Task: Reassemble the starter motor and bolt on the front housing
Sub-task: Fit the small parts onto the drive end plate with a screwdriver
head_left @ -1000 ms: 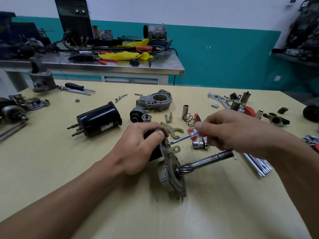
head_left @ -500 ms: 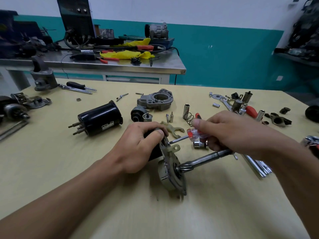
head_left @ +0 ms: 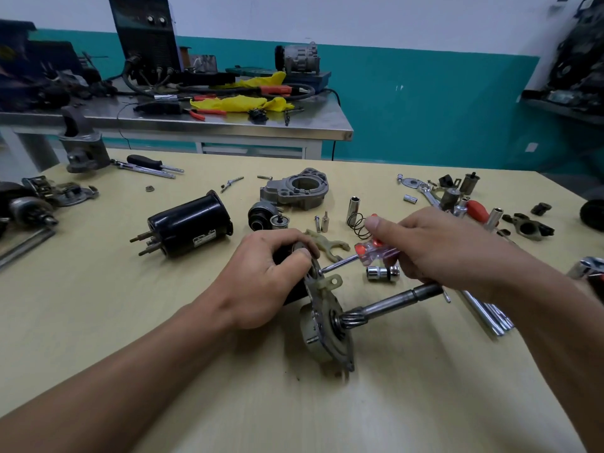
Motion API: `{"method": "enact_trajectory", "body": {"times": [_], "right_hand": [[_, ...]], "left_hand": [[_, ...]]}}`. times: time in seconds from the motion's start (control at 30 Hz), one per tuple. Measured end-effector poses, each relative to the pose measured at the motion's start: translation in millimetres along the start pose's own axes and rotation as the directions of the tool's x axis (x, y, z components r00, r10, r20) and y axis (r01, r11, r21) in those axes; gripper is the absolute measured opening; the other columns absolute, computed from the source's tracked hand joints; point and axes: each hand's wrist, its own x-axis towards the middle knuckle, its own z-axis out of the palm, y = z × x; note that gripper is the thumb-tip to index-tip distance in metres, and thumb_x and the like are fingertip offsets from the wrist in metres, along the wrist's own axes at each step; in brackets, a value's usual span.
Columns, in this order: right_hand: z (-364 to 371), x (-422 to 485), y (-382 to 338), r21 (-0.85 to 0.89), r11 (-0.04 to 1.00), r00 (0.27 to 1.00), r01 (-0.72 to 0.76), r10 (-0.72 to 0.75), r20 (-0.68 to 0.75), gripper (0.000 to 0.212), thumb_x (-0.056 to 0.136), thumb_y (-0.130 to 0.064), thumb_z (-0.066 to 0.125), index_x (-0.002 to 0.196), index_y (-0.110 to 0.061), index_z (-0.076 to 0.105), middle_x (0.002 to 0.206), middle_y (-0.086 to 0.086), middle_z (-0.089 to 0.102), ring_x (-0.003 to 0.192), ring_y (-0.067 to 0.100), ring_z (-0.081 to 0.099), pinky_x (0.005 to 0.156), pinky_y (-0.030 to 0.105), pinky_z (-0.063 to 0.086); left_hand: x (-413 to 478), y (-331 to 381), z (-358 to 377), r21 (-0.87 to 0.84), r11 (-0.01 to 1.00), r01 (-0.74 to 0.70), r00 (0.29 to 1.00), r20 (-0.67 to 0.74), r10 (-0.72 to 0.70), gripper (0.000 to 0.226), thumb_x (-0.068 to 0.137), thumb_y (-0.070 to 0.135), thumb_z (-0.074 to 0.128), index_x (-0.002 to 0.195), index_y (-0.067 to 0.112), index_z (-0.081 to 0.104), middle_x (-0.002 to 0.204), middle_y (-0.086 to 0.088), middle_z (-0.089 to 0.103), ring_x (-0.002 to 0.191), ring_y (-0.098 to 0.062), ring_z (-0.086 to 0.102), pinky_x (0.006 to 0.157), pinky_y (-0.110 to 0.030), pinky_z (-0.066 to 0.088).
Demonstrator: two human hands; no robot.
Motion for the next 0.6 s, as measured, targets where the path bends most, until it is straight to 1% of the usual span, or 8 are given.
{"method": "enact_trajectory", "body": {"times": [0.07,0.13,0.23,0.3,0.4,0.5,0.57,0.6], "right_hand": [[0.7,2.4,0.9,0.009,1.000,0.999,-0.024,0.025,-0.035,0.068,0.085,-0.073,0.041,0.053,-0.015,0.060,0.038,-0.007,0.044,0.029,0.002,0.034,0.049,0.027,0.027],[-2.2,3.1,2.0,0.068,0.998,1.000,-0.011,0.011,0.003,0.066,0.084,-0.074,0.042,0.060,-0.016,0.060,0.046,-0.006,0.049,0.036,0.004,0.039,0.052,0.029,0.030],[-10.2,0.5,6.5,0.087,0.994,0.995,0.067,-0.074,0.074,0.037,0.085,-0.056,0.060,0.090,-0.020,0.067,0.062,-0.004,0.062,0.051,0.007,0.048,0.054,0.029,0.038],[-12.8,-1.9,7.8,0.035,0.991,0.987,0.130,-0.132,0.092,0.026,0.087,-0.047,0.063,0.099,-0.024,0.066,0.065,-0.004,0.067,0.055,0.006,0.052,0.057,0.030,0.042],[-10.2,-3.2,3.5,-0.025,0.992,0.988,0.124,-0.122,0.092,0.047,0.077,-0.062,0.053,0.083,-0.019,0.070,0.052,-0.005,0.056,0.047,0.006,0.046,0.056,0.031,0.039],[-6.3,-3.1,0.5,-0.035,0.998,0.998,0.050,-0.048,0.042,0.068,0.071,-0.075,0.041,0.056,-0.013,0.061,0.040,-0.007,0.041,0.034,0.006,0.032,0.050,0.028,0.029],[-4.3,-3.1,-0.3,-0.019,0.999,0.998,0.048,-0.047,0.042,0.071,0.069,-0.079,0.038,0.053,-0.014,0.061,0.042,-0.007,0.043,0.037,0.006,0.035,0.052,0.028,0.030],[-3.6,-3.4,-0.9,-0.013,0.998,0.997,0.064,-0.063,0.054,0.071,0.068,-0.080,0.039,0.058,-0.014,0.065,0.047,-0.005,0.047,0.042,0.008,0.039,0.054,0.029,0.032]], "left_hand": [[0.0,2.3,0.9,0.003,1.000,-0.003,1.000,0.000,0.003,0.024,0.080,0.025,0.049,0.084,0.017,0.072,0.084,0.007,0.067,0.072,-0.003,0.058,0.061,-0.008,0.042],[0.2,3.6,1.2,0.014,1.000,-0.006,1.000,-0.002,0.006,0.024,0.080,0.026,0.049,0.084,0.018,0.072,0.085,0.006,0.066,0.075,-0.009,0.059,0.061,-0.009,0.043],[-0.2,4.0,1.3,0.032,0.999,-0.011,1.000,-0.008,0.012,0.025,0.080,0.026,0.048,0.084,0.018,0.071,0.083,0.005,0.066,0.076,-0.012,0.059,0.061,-0.012,0.042],[-0.6,3.1,1.0,0.028,1.000,-0.010,1.000,-0.013,0.011,0.024,0.080,0.026,0.048,0.083,0.019,0.071,0.081,0.003,0.067,0.076,-0.012,0.059,0.062,-0.012,0.042],[-0.4,2.1,0.9,0.045,0.999,-0.008,1.000,-0.010,0.008,0.025,0.082,0.027,0.047,0.083,0.020,0.071,0.082,0.003,0.069,0.079,-0.007,0.059,0.063,-0.010,0.041],[0.6,1.4,0.6,0.055,0.998,-0.006,1.000,0.006,0.006,0.028,0.084,0.028,0.045,0.084,0.018,0.071,0.084,0.007,0.068,0.084,-0.004,0.060,0.066,-0.009,0.040],[1.1,1.5,0.7,0.057,0.998,-0.005,1.000,0.020,0.004,0.029,0.085,0.028,0.043,0.085,0.018,0.071,0.084,0.007,0.068,0.083,-0.003,0.058,0.066,-0.009,0.039],[1.3,1.7,0.6,0.059,0.998,-0.005,1.000,0.025,0.003,0.029,0.085,0.028,0.043,0.085,0.018,0.070,0.084,0.008,0.068,0.083,-0.002,0.058,0.066,-0.009,0.039]]}}
